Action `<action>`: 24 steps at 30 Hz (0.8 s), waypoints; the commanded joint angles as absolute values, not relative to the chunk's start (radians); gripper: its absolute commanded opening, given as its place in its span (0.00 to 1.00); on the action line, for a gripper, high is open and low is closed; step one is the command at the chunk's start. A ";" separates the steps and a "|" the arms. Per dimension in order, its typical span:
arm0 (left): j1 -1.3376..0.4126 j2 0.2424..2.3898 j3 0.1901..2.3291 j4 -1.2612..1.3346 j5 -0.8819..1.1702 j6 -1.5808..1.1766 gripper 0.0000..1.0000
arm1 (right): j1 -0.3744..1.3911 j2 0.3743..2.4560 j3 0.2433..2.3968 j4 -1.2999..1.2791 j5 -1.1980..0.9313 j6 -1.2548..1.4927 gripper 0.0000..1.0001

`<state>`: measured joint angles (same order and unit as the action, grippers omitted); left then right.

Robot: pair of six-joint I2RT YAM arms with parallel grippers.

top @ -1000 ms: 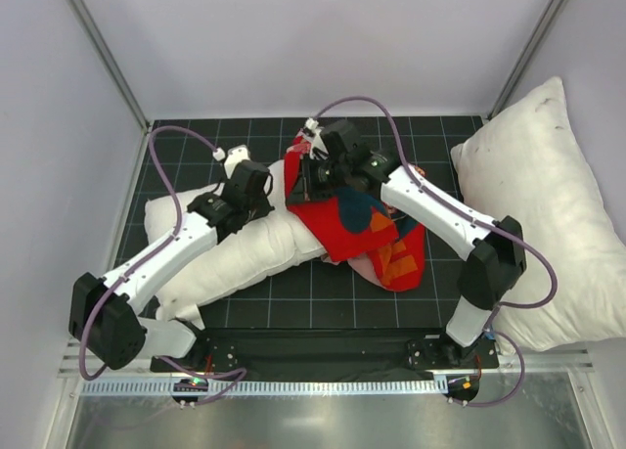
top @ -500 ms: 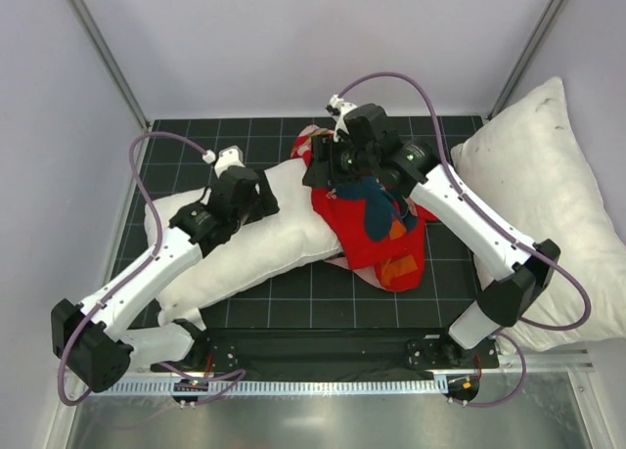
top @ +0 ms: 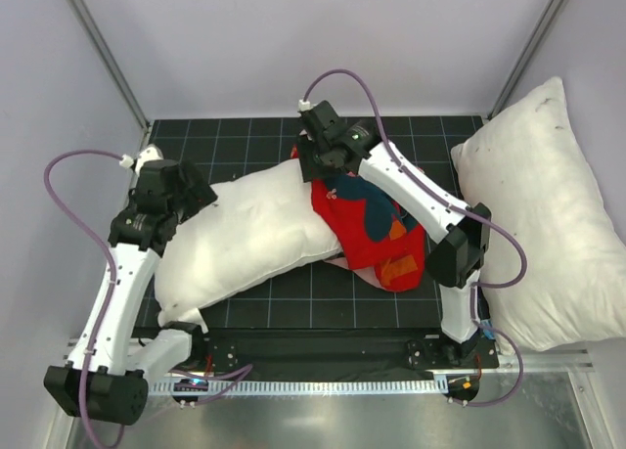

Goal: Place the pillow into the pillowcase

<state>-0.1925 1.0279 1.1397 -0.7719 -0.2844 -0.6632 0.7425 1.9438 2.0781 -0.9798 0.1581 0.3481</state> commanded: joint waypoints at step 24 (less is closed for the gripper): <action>0.037 0.876 0.866 -0.569 0.220 -0.735 0.00 | 0.908 2.065 2.313 -0.828 -0.244 0.460 0.04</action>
